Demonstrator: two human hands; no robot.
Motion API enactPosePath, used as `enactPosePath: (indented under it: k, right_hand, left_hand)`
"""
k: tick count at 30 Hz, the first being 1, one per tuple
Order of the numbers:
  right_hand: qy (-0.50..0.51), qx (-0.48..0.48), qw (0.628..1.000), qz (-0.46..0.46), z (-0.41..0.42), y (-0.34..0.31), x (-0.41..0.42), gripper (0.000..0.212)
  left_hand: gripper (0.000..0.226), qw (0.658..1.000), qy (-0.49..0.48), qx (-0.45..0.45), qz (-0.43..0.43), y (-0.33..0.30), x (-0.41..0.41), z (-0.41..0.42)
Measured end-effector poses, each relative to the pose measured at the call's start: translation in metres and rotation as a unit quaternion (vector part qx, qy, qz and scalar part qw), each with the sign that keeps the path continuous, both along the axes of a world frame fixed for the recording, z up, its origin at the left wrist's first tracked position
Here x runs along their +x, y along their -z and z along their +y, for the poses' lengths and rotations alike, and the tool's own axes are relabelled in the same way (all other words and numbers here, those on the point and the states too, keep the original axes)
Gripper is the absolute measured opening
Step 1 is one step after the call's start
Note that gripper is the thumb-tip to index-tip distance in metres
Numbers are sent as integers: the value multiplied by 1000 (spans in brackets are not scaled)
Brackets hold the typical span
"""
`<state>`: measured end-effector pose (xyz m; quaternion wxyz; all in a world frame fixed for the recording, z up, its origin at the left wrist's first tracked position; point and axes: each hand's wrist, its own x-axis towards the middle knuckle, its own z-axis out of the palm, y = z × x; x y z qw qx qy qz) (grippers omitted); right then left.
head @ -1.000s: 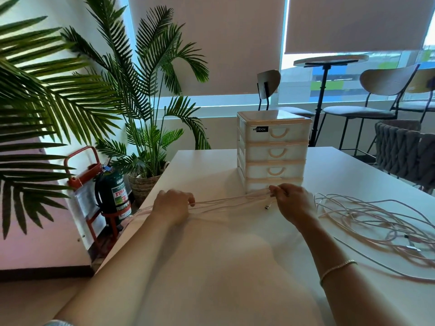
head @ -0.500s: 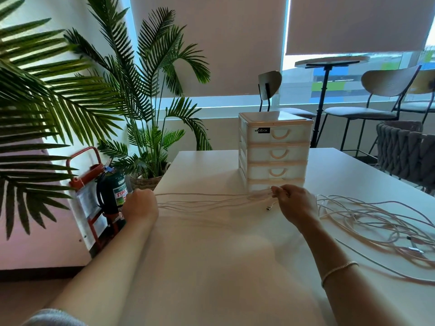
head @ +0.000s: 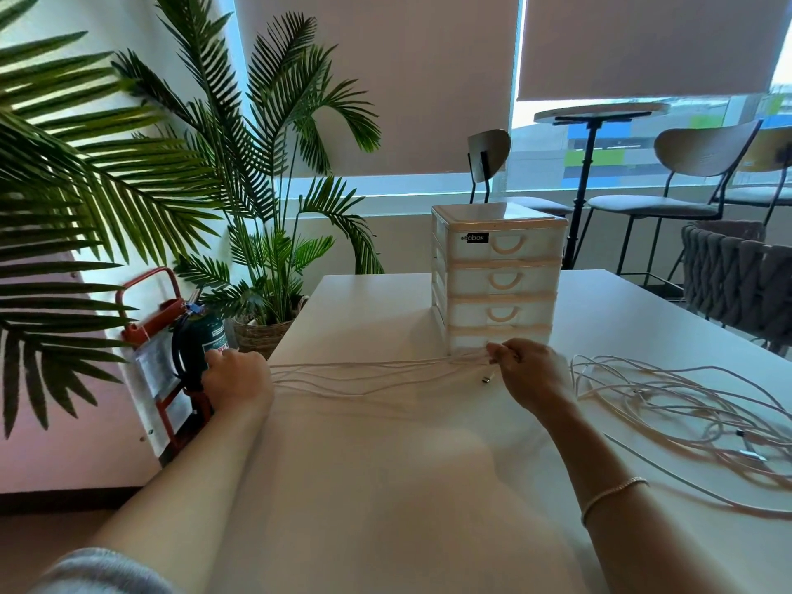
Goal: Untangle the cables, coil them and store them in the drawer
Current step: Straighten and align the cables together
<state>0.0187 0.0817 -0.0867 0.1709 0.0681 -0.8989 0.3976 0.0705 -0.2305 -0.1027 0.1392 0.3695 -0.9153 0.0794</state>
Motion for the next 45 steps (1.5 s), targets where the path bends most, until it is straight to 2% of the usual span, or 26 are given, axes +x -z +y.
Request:
enactPosePath:
  k: [5,10,12,14,16,18,21,26,30,33,35,38,41,45]
  right_hand:
    - [1,0,1000,-3,-1,1,-2,27]
    - [-1,6,1000,2,-1,3,-4,27]
    - [-8,8,1000,2,-1,3,-4,27]
    - [-16,6,1000,0,-1,3,-4,27]
    - [-25,-3,1000,-3,-1,2,-3,26]
    - [-40,2,999,-5,-1,1,-1,26]
    - [-80,-4,997,-7,-3,2,1,24]
    - [-121,0,992,-24,-3,3,1,24]
    - [-146,-7,989,-28,-6,4,3,21]
    - [-175,-23,982,-70,-7,5,4,25]
    - [-208,-65,969,-119,-6,5,5,26]
    - [-246,-59,954,-158,-7,5,8,17]
    - [-261,-53,951,-159,-6,4,9,13]
    - [-254,-5,955,-152,-1,0,8,19]
  left_hand:
    - [33,999,8,30,21,-6,-1,6]
    - [35,994,97,53,24,-20,-11,35]
    - [36,983,167,66,29,-24,-15,56]
    - [39,948,290,116,54,-26,-21,83]
    - [35,894,400,181,92,-31,-24,116]
    - [29,852,452,239,116,-35,-24,146]
    - [34,827,452,322,93,-30,-24,170]
    - [29,817,456,346,62,-13,-23,170]
    - [26,802,467,362,83,-6,-18,163]
    - [28,791,470,381,92,-4,-15,159]
    - [31,794,468,379,90,-3,-14,154]
    - [29,804,466,358,95,0,-16,145]
    - [29,810,465,342,104,2,-17,141]
    - [29,811,467,331,121,3,-17,138]
